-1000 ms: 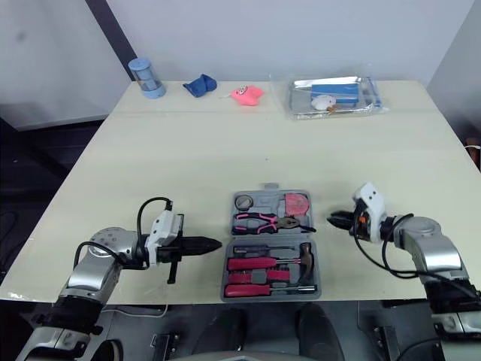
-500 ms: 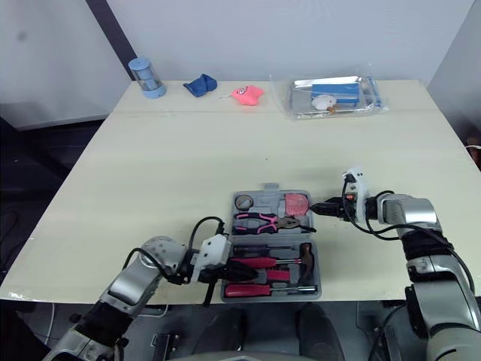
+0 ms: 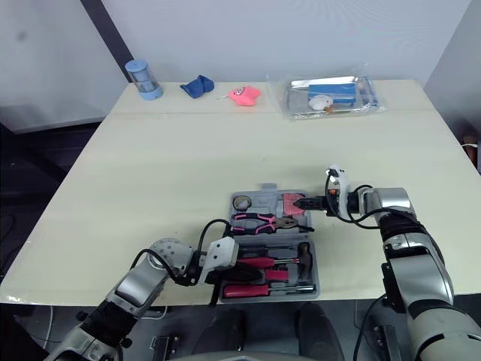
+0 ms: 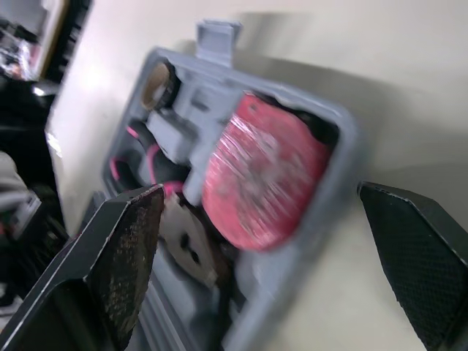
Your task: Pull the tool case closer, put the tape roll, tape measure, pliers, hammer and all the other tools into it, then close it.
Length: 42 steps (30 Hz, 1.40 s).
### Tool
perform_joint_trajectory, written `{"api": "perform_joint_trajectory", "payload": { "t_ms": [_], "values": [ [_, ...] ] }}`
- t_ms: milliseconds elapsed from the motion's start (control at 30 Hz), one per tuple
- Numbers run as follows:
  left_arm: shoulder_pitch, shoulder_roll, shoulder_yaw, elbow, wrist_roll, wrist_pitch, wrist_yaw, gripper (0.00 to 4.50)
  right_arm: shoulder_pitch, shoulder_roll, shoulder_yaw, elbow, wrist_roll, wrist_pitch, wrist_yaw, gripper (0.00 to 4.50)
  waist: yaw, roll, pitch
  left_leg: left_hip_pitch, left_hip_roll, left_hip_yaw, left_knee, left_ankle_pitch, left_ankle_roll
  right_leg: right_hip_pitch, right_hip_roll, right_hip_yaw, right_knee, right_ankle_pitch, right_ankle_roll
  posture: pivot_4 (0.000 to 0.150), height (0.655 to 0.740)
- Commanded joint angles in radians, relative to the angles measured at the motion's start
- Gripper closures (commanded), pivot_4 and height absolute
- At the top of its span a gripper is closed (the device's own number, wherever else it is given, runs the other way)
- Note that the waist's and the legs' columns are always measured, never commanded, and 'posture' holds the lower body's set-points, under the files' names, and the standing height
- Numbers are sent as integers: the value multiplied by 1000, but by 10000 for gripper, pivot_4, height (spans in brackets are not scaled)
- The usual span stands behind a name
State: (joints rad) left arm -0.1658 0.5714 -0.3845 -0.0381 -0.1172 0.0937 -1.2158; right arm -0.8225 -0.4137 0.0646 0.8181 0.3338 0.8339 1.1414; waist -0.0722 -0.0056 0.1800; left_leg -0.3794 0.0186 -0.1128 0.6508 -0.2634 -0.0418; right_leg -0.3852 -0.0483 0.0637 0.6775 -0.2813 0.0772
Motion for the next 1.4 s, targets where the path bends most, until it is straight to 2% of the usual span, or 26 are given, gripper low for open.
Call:
{"api": "perform_joint_trajectory", "payload": {
  "t_ms": [33,400,733,833,1067,1200,1400],
  "values": [
    [9,19,-20,35,43,18,18,45000,-28,33,-44,37,29,10,15,555,-1,0,0,0,0,0,0,0,0,0,0,0,0,0,0,1500,7400],
    [8,21,-18,36,39,19,25,45000,-55,59,-101,79,48,-2,122,555,-1,0,0,0,0,0,0,0,0,0,0,0,0,0,0,1500,7400],
    [34,23,35,-1,-8,16,52,45000,-40,26,-107,-25,100,37,263,555,1,0,0,0,0,0,0,0,0,0,0,0,0,0,0,1500,7400],
    [65,53,83,-46,-39,9,59,45000,-14,9,-110,-93,130,64,293,555,0,1,0,-1,0,0,0,0,0,-1,0,0,0,0,0,1500,7400],
    [243,185,255,-226,-212,2,-7,45000,101,-55,-95,-349,241,188,336,555,6,2,1,-5,0,0,-1,0,0,-6,-1,0,0,0,0,1500,7400],
    [363,267,418,-227,-284,-31,-41,45000,206,-110,-79,-562,323,271,344,555,6,2,1,-7,0,1,-1,0,0,-8,-1,0,0,0,0,1500,7400],
    [451,286,628,-161,-398,-21,-68,45000,403,-215,-85,-875,409,323,293,555,14,2,2,-8,0,1,-1,0,0,-9,-1,1,0,0,0,1500,7400]
  ]
}}
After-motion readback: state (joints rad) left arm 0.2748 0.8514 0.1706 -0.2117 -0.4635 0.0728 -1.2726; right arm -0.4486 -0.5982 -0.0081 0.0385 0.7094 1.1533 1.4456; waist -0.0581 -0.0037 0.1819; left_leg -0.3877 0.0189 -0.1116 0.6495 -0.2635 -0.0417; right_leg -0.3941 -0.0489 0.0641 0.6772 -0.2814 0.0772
